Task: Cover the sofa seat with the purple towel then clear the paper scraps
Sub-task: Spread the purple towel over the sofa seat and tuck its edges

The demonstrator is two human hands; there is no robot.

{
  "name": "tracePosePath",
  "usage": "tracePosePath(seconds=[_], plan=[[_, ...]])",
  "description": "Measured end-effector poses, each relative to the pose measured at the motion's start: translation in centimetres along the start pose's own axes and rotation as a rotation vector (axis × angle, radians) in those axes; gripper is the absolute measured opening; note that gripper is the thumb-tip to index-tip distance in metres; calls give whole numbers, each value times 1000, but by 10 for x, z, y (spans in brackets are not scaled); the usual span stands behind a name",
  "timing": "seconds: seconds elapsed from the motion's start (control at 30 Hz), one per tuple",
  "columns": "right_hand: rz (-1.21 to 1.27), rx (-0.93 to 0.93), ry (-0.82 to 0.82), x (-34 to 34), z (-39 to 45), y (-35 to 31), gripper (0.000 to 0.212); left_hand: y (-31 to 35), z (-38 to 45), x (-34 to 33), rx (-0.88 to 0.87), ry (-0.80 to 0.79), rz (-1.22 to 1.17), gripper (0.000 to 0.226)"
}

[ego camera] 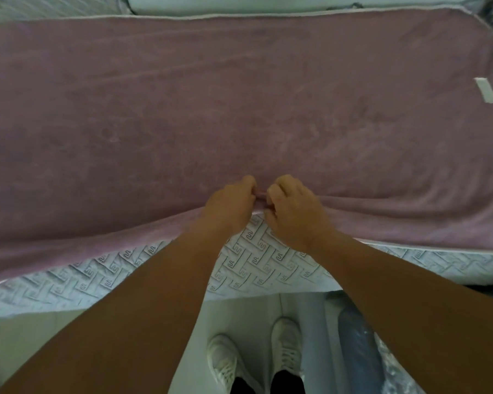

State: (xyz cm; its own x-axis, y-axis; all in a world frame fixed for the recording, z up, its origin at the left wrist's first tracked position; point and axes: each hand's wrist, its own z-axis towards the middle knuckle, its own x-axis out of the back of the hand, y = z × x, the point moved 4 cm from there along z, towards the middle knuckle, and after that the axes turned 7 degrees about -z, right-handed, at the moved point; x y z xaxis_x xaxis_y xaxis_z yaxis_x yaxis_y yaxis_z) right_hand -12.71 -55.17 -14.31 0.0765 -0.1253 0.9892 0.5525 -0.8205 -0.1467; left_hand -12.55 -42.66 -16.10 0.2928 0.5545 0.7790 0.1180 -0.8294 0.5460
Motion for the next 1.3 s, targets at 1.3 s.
tracePosePath(seconds=[1.3], plan=[[47, -147, -671, -25, -45, 42, 34, 34, -38, -57, 17, -351, -96, 32]])
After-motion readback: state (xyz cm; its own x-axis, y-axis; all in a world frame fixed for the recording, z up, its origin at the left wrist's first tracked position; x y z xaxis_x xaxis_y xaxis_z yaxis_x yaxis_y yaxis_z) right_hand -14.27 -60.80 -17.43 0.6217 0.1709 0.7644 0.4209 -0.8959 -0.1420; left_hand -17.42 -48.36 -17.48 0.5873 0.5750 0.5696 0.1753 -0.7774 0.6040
